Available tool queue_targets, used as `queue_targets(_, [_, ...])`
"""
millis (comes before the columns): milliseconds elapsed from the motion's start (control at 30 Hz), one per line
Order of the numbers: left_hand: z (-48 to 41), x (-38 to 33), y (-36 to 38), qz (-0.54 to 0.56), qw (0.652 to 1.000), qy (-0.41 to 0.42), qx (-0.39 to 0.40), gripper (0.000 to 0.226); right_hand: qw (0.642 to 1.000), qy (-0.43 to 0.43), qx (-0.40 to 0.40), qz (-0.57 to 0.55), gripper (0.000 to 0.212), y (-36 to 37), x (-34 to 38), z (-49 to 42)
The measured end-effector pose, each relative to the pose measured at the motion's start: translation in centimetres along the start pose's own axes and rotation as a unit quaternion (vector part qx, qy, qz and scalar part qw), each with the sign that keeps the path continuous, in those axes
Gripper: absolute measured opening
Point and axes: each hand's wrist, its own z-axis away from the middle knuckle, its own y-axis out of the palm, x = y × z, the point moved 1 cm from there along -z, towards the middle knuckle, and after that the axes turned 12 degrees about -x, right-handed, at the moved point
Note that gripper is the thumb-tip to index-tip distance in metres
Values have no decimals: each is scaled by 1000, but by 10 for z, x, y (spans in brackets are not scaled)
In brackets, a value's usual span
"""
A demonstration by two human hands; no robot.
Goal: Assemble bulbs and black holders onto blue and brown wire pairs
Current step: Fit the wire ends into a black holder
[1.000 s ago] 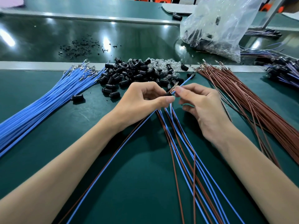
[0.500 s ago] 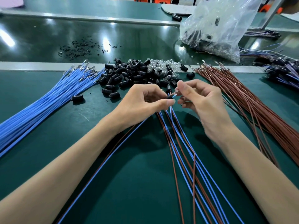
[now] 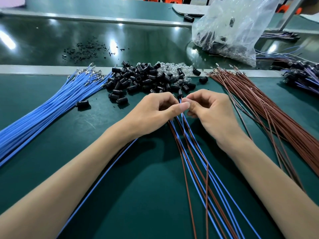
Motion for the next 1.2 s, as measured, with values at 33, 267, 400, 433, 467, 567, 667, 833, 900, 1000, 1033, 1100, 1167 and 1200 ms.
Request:
queue_targets(33, [0, 0, 0, -7, 1000, 1, -1, 25, 1000, -3, -8, 10, 21, 0, 0, 0])
queue_targets(267, [-1, 1, 1, -32, 999, 1, 15, 16, 996, -28, -64, 62, 24, 2, 0, 2])
queue_targets(400, [-1, 2, 0, -34, 999, 2, 13, 14, 996, -23, -58, 62, 24, 4, -2, 2])
queue_targets(433, [-1, 1, 0, -36, 999, 2, 10, 14, 996, -24, -56, 67, 24, 3, -1, 1])
queue_targets(467, [-1, 1, -1, -40, 999, 2, 6, 16, 995, -25, -54, 76, 24, 3, -1, 0])
queue_targets(567, [-1, 3, -3, -41, 999, 3, -11, 20, 994, -18, -26, 101, 20, 2, 5, -4])
queue_targets(667, [-4, 6, -6, -13, 998, -5, -58, 21, 996, 0, 15, 85, 18, 5, 23, -24])
queue_targets(833, [-5, 6, -11, 72, 988, -3, -137, 17, 988, -32, -12, 150, 12, 44, 28, -54])
queue_targets(900, [-4, 6, -11, 99, 985, -5, -139, 19, 969, -55, 19, 239, 12, 55, 21, -49])
queue_targets(1000, [-5, 7, -10, 93, 986, -12, -139, 22, 963, -57, 45, 260, 6, 53, 14, -51])
queue_targets(1033, [-5, 7, -10, 88, 987, -12, -136, 22, 968, -52, 57, 237, 5, 50, 14, -54])
queue_targets(1100, [-5, 8, -10, 84, 988, -11, -132, 24, 979, -42, 88, 177, 8, 45, 13, -58])
queue_targets(1167, [-6, 8, -12, 89, 987, -15, -133, 21, 980, -51, 101, 161, 14, 41, 12, -60])
queue_targets(1200, [-6, 9, -12, 97, 986, -16, -131, 19, 978, -64, 105, 168, 12, 40, 11, -61])
